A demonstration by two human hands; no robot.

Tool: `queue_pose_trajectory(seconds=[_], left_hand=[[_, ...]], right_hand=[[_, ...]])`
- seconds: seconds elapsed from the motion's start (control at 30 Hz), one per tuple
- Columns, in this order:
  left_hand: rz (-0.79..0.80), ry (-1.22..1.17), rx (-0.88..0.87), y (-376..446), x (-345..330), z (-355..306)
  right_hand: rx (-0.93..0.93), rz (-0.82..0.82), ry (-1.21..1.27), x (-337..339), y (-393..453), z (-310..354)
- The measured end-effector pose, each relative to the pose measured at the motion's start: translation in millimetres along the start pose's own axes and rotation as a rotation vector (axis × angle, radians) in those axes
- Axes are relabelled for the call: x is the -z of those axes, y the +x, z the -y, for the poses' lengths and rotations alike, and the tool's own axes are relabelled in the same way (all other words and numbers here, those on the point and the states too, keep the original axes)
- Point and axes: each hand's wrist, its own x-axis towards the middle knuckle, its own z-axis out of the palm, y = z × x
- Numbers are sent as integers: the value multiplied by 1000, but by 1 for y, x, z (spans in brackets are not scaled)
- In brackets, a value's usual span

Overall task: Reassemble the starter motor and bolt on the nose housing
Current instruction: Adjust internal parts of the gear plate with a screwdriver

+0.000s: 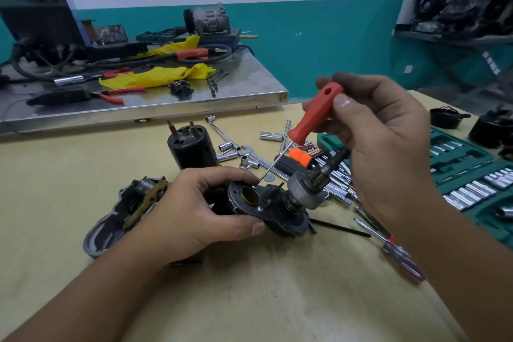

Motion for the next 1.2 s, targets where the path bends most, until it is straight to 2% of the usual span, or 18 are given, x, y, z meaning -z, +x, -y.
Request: queue_pose_trajectory(seconds=[0.17, 0.27, 0.4, 0.6, 0.77, 0.87, 1.0, 1.2], left_hand=[[7, -2, 1, 0, 0, 0], [4, -6, -1, 0, 0, -1], [-3, 3, -4, -1, 0, -1], [-15, 17, 5, -1, 0, 0], [-56, 38, 8, -3, -3, 1], [-81, 37, -4, -4, -5, 0], [-84, 50, -15, -4, -7, -1], [-94, 54, 6, -1, -6, 1]], right_hand=[[87, 5, -93, -1, -1, 4], [65, -42, -101, -1, -1, 4], [7, 7, -40, 2, 1, 4], [112, -25, -163, 1, -1, 6], [17, 8, -43, 4, 1, 4], [76, 39, -107, 5, 0, 5], [102, -21, -165, 4, -2, 4], [30, 33, -36, 4, -1, 4]])
